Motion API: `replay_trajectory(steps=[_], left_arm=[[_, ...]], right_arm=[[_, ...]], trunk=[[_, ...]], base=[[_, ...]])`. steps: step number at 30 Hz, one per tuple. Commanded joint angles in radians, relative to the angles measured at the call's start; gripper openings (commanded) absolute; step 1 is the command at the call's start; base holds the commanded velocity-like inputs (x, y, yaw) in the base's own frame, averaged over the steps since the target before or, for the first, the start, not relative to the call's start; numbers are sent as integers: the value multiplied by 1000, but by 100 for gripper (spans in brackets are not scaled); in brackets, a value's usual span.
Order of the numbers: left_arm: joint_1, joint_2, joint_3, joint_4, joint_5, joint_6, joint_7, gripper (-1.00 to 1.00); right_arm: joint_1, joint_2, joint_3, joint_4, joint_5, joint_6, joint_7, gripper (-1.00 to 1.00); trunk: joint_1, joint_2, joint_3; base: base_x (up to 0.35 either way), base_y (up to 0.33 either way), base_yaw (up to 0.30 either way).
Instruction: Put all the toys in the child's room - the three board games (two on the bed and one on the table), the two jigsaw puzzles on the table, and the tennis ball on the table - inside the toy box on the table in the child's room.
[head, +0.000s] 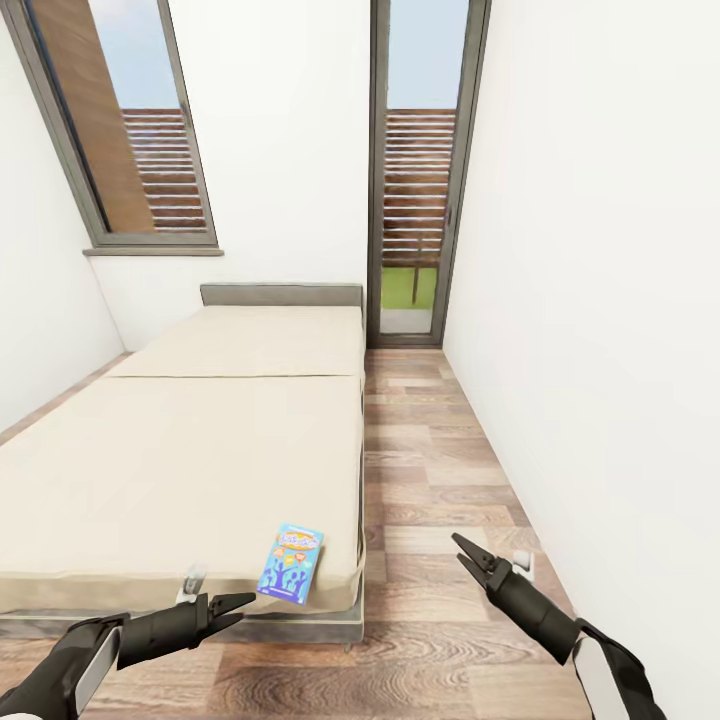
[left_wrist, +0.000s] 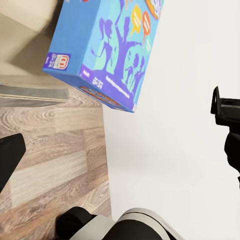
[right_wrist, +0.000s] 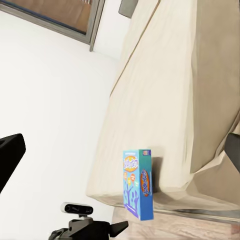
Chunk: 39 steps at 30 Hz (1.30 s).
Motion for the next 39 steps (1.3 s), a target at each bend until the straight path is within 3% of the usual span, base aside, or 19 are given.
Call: replay_trajectory(steps=[1,9,39], left_arm=[[0,0,0,0,3,9,-2,100],[0,0,1,0,3,9,-1,100],[0,0,2,0,3,9,-1,100]], right_arm=[[-1,1,2,0,-2,6,2,100],[-1,1,24,3,-3,5,2,100],[-1,1,26,6,-3,5,2,100]], trunk=[[0,0,-1],[0,0,-1],[0,0,-1]], base=[[5,0,0],[3,0,0],[8,-33,0]])
